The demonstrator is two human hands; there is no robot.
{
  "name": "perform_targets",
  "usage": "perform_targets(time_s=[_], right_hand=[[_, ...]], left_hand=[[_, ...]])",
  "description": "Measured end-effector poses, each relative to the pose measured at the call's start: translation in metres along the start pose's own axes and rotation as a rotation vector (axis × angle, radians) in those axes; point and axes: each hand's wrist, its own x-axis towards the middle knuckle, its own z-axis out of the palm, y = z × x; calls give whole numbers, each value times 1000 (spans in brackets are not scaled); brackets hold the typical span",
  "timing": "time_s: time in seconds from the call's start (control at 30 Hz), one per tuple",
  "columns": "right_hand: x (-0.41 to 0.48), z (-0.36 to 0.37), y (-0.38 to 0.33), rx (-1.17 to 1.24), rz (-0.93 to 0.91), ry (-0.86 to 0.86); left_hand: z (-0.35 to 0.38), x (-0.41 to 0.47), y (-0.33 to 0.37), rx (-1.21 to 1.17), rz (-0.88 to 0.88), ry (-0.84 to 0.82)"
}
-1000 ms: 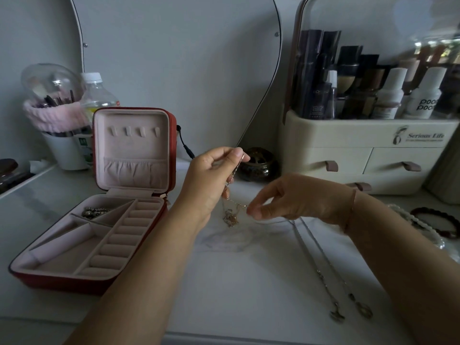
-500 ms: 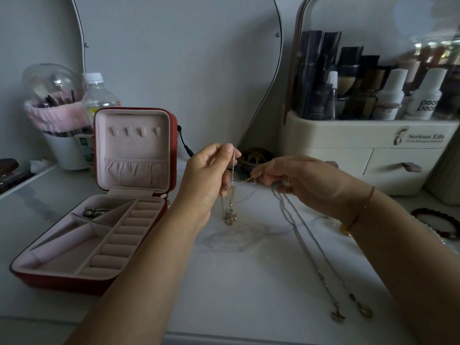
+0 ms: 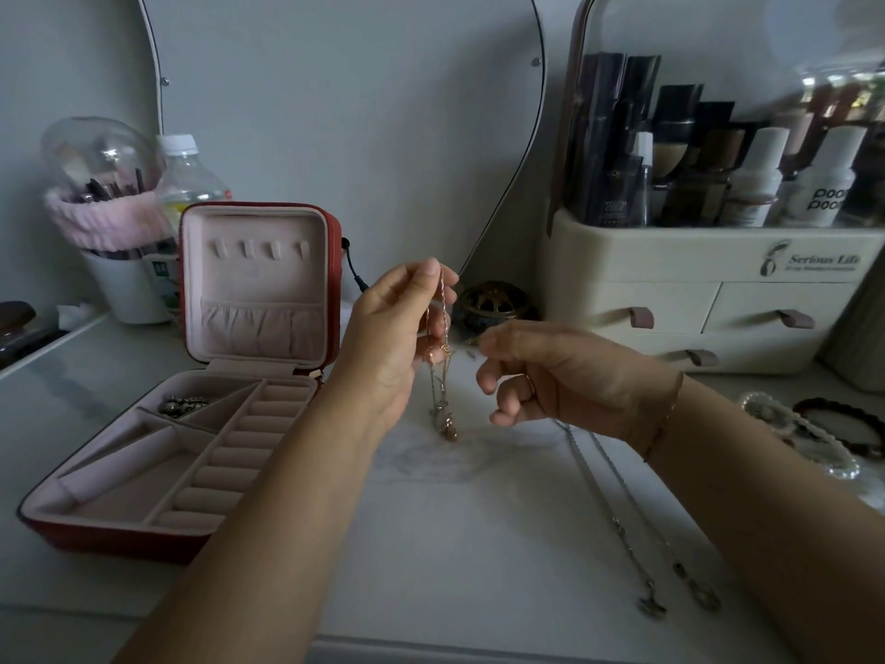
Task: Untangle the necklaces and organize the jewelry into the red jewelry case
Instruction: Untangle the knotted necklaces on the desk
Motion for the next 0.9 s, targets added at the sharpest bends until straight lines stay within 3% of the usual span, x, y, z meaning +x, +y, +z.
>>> perform_targets(time_s=[0.2, 0.5, 0.77, 0.9], right_hand=[[3, 6, 4, -224, -136, -28], [8, 15, 11, -304, -259, 47], [10, 1, 6, -111, -329, 189], [10, -2, 1, 74, -242, 211]], left_hand=[[1, -2, 2, -59, -12, -40], [2, -3, 2, -41, -11, -58], [1, -3, 2, 13, -53, 1], [0, -4, 0, 126, -120, -6]])
